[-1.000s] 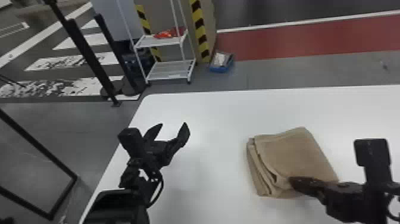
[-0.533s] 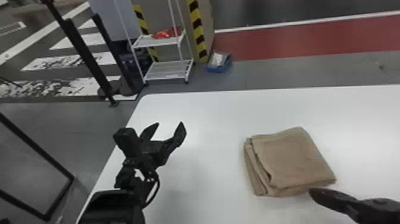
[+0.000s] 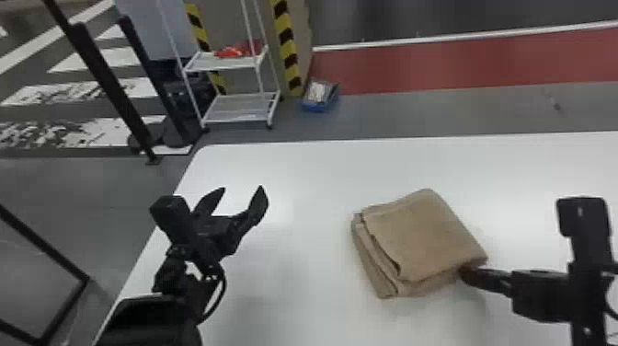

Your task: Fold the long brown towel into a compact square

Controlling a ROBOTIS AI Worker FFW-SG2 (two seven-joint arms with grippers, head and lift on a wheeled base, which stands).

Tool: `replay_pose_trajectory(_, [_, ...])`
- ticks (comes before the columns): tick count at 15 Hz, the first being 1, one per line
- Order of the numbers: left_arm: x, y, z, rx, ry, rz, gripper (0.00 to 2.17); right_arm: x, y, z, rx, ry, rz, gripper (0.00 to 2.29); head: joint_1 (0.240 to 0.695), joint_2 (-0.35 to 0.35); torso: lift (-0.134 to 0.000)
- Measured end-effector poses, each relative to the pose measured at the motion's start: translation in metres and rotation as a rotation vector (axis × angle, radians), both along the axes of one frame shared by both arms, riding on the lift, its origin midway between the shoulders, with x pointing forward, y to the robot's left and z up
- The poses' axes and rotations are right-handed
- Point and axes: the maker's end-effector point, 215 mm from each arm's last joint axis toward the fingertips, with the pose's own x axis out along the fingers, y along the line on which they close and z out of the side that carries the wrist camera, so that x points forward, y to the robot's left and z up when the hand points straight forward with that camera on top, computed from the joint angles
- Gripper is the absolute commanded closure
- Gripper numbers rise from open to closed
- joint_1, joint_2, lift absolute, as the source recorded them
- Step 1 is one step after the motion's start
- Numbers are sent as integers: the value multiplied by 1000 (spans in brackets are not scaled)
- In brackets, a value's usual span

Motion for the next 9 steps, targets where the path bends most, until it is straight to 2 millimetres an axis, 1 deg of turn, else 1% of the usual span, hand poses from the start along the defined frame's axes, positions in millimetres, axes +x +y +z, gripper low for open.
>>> replay_pose_trajectory(4, [-4, 6, -2, -2, 5, 11, 140, 49, 3, 5, -50, -67, -20, 2017, 695, 235, -125])
replay_pose_trajectory(6, [-5, 6, -3, -3, 6, 12, 140, 74, 10, 10, -64, -119, -17, 2017, 695, 237, -125])
replay_pose_trajectory(9, [-6, 7, -5, -3, 9, 14, 140, 103, 21, 16, -70, -195, -15, 2017, 695, 241, -125])
